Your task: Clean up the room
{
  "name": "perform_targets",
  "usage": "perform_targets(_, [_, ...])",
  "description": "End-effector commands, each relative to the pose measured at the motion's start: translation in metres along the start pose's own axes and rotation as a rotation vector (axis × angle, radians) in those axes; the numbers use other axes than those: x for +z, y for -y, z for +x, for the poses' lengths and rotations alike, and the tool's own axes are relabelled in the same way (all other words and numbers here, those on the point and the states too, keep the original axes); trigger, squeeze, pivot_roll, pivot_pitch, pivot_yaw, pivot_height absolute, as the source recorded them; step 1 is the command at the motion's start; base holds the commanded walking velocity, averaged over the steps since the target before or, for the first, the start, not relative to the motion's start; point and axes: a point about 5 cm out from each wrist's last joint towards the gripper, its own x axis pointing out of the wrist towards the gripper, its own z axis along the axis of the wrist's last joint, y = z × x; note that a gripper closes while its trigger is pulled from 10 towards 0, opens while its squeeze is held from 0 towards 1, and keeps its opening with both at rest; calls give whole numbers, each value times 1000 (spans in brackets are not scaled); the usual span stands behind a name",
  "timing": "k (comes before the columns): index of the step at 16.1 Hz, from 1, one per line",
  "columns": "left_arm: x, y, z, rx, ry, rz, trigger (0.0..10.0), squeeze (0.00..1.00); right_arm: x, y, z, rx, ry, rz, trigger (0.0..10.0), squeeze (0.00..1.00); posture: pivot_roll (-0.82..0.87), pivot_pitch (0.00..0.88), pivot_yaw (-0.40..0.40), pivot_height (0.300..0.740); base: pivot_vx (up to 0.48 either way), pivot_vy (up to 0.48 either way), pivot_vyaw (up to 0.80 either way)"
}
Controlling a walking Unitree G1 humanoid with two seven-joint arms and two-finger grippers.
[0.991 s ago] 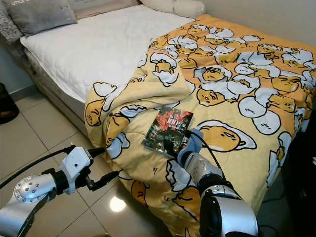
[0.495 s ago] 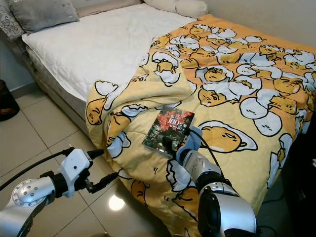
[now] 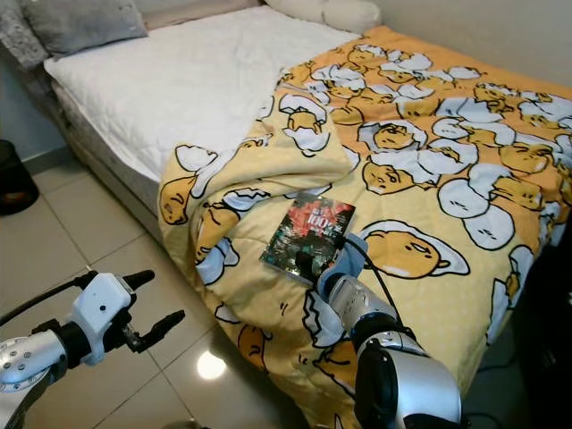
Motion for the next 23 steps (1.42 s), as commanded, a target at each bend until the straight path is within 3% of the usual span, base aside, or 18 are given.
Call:
perform_targets(1, [9,-9,-10,21,15,11,10000,1000,2,-3,1,-10,9,25,10000,0,218,22,5,740,0,0,0])
perform_targets(7, [29,-7,-30,-20,7,34,10000,1000,-9,-7,2,-13,7,174,10000,0,306,86,33,740,0,0,0])
perform_targets(12, [35,-4,-32,-33,1,30,10000,1000,-6,-11,3,-4,82,423,10000,0,327,75,31,740,0,0,0])
perform_targets(15, [36,-3,-32,-26,6,23,10000,1000,6,-14,3,21,135,501,7961,0,330,64,24,740,0,0,0])
perform_targets(16, [36,-4,-33,-21,5,20,10000,1000,14,-17,3,49,160,533,4431,0,331,61,18,740,0,0,0])
perform_targets(17, [35,-4,-34,-18,4,19,10000,1000,17,-21,3,67,165,531,3843,0,331,60,17,740,0,0,0])
perform_targets(23, [35,-3,-34,-18,4,15,10000,1000,22,-31,4,109,181,557,3569,0,330,53,19,740,0,0,0])
